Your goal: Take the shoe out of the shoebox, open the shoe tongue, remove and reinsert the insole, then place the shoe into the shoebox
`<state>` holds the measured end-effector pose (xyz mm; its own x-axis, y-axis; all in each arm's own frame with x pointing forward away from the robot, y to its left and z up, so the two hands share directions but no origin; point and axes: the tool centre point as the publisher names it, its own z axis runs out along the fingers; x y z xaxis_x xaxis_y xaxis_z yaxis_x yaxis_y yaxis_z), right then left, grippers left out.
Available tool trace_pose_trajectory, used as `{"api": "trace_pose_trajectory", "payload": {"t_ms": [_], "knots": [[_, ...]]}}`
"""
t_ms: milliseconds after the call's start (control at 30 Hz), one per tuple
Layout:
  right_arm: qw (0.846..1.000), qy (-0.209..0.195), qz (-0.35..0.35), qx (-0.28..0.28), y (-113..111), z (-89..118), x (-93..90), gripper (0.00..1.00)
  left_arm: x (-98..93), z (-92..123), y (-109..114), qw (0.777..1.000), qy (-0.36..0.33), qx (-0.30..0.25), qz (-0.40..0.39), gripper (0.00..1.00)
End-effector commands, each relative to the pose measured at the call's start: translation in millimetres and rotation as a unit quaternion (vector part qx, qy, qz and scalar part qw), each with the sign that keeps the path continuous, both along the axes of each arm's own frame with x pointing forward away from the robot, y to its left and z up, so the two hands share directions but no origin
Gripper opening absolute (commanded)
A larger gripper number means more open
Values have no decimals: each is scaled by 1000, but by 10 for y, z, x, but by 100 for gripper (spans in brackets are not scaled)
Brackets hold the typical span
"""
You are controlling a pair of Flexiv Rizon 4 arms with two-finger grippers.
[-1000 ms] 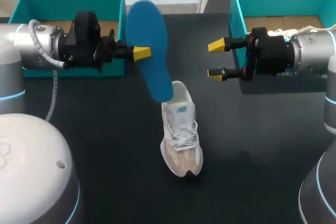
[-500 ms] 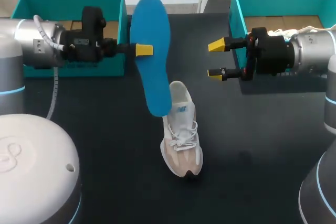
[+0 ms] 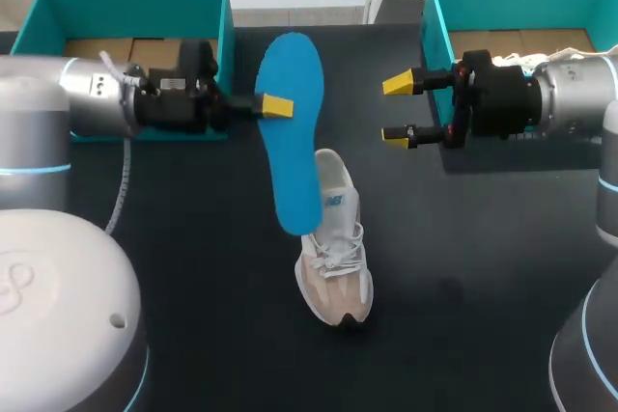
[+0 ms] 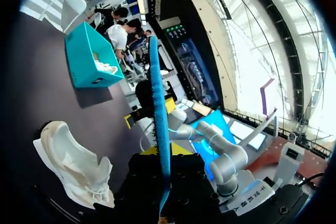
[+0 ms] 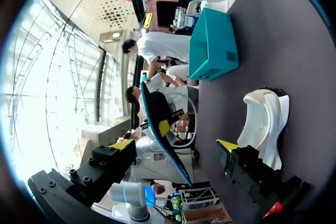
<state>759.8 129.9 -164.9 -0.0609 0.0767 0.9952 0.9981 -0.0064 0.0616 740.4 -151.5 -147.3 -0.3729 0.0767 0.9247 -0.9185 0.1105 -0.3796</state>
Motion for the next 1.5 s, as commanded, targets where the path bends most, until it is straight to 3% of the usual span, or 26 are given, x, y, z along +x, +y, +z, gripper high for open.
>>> {"api": "trace_pose_trajectory", "payload": {"t_ms": [33, 200, 400, 533, 967, 1233, 1400, 1467, 1500], "knots": [[997, 8, -32, -66, 67, 58, -45, 100, 92, -109, -20, 973, 226, -29, -35, 0], [985, 2, -56, -164, 212, 229, -109, 100, 140, -149, -30, 971, 237, -28, -35, 0], [968, -13, -78, -237, 331, 348, -251, 100, 163, -178, -71, 972, 232, -19, -37, 0], [966, 8, -97, -238, 366, 324, -362, 100, 170, -180, -76, 974, 222, -16, -37, 0], [966, 8, -97, -238, 366, 324, -362, 100, 176, -155, -124, 983, 177, 0, -41, 0], [923, -58, -98, -368, 680, 395, -276, 100, 176, -155, -124, 983, 177, 0, -41, 0], [889, -76, -89, -443, 891, 461, -263, 100, 176, -155, -124, 983, 177, 0, -41, 0], [865, -69, -105, -485, 947, 513, -265, 100, 176, -155, -124, 983, 177, 0, -41, 0], [865, -69, -105, -485, 947, 513, -265, 100, 176, -155, -124, 983, 177, 0, -41, 0]]}}
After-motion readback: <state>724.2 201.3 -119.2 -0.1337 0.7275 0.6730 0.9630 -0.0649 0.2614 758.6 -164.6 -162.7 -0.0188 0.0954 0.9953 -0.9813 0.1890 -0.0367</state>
